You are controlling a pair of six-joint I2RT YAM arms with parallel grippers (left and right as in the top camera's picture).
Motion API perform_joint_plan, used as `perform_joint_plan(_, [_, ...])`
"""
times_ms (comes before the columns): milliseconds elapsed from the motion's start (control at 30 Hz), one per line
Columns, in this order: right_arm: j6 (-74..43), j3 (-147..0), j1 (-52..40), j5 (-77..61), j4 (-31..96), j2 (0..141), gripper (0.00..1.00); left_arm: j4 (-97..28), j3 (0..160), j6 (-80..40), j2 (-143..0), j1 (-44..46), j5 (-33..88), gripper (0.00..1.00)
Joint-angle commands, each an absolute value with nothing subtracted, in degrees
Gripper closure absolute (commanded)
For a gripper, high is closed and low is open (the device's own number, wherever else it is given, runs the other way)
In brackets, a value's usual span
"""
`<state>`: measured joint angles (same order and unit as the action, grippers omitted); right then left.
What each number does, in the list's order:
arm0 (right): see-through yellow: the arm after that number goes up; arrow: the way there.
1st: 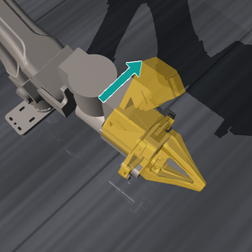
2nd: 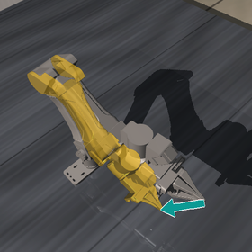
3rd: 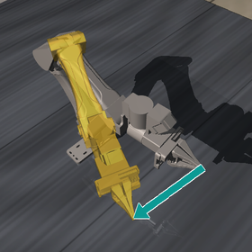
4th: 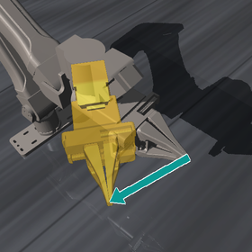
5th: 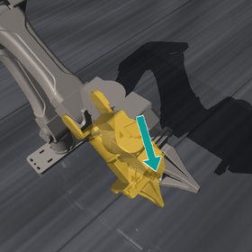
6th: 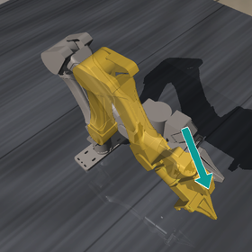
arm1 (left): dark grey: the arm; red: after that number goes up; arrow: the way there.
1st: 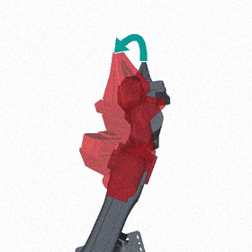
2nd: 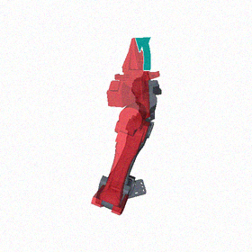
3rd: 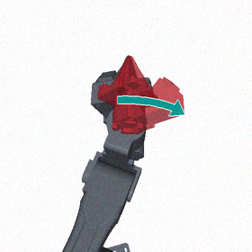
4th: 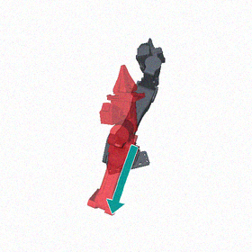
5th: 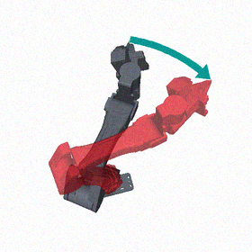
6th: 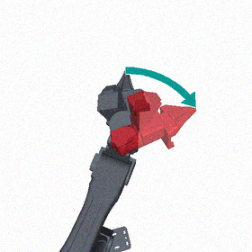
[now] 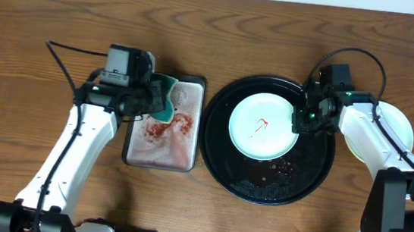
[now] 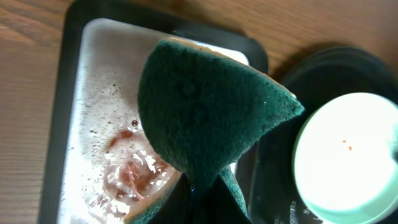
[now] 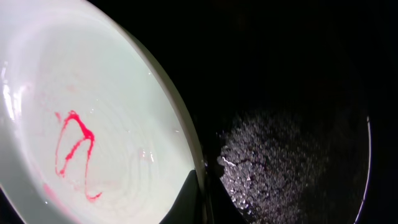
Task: Clean dirty plates on tray and stack at the side
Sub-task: 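Reach the right gripper to the last green plate and grasp its rim, then lift the sponge from the grey tray with the left gripper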
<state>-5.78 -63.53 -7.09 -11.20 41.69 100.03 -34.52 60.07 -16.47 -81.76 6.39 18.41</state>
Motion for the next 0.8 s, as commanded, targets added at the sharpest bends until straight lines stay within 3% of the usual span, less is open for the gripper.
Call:
perform_joint_plan(0, [-4.8,-62.2,-8.4,-10.8,41.4,100.4,0.99,-33.0,59.6,-12.5,-81.1,2.9,32.1,0.93])
perform_joint_plan(300, [-4.9,-59.9,-8.4,-10.8,39.8,100.4,0.99,-30.6,59.5,-9.0,-81.2,-6.4,52.2,0.93])
perform_joint_plan(767, [-4.9,-59.8,-8.4,-11.0,39.4,100.4,0.99,-30.7,59.5,-8.6,-81.2,-9.0,54.0,0.93])
